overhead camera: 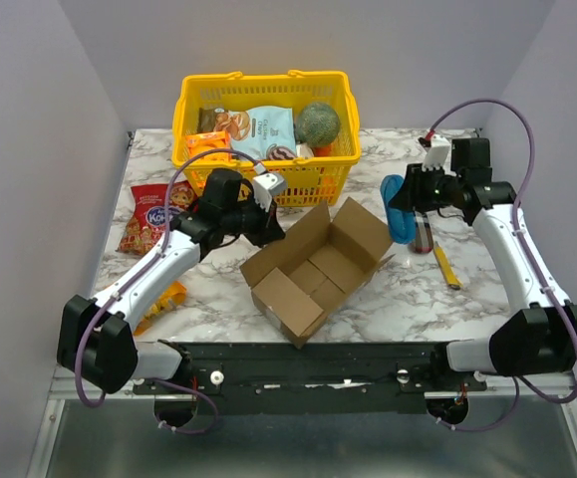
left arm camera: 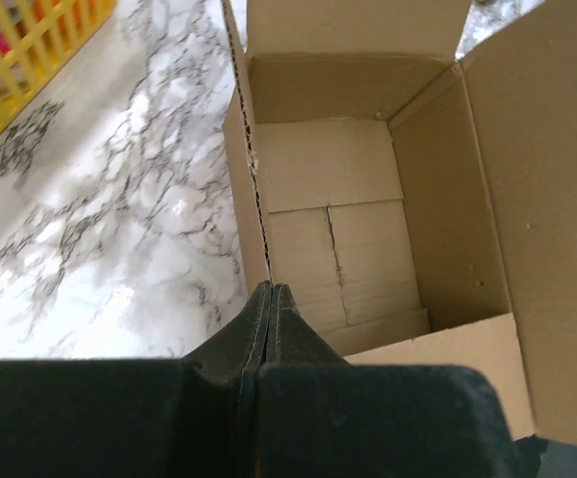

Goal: Unpack the express box

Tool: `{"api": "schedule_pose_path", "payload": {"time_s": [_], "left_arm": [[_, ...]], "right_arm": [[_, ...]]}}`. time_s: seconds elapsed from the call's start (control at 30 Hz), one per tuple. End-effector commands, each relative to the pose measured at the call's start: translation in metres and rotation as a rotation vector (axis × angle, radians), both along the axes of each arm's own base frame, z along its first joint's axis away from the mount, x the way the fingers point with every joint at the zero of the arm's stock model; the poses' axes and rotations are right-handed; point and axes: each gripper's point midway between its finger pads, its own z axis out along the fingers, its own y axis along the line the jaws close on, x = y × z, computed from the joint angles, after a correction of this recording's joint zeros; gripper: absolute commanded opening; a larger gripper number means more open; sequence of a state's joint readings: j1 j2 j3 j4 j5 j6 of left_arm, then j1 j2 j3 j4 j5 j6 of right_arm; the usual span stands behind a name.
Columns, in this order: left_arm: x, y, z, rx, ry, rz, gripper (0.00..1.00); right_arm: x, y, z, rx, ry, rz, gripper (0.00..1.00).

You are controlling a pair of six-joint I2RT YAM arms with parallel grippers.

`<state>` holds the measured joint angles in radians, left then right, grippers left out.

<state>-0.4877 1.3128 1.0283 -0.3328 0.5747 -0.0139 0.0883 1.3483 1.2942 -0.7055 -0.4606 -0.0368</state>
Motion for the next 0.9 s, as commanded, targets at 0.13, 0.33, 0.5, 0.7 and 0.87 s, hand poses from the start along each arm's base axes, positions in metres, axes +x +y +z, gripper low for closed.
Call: {"api": "schedule_pose_path", "payload": {"time_s": [0.13, 0.33, 0.5, 0.7, 0.87], "left_arm": [[0.025, 0.046, 0.01, 0.013, 0.027, 0.239, 0.0], [0.026, 0.062, 0.008, 0.021, 0.034, 0.307, 0.0], [0.028, 0.063, 0.009, 0.023, 0.031, 0.291, 0.0], [0.031, 0.058, 0.022, 0.006, -0.003, 0.249, 0.42], [0.035, 0.054, 0.036, 0.004, -0.069, 0.198, 0.62]], "right_arm": [[0.032, -0.03, -0.073, -0.004, 0.143, -0.257, 0.0], [0.047, -0.04, -0.097, -0.027, 0.146, -0.317, 0.0], [0.052, -0.046, -0.105, -0.054, 0.136, -0.331, 0.44], [0.055, -0.045, -0.064, -0.083, 0.002, -0.244, 1.0], [0.041, -0.041, -0.032, -0.098, -0.045, -0.176, 1.0]]}}
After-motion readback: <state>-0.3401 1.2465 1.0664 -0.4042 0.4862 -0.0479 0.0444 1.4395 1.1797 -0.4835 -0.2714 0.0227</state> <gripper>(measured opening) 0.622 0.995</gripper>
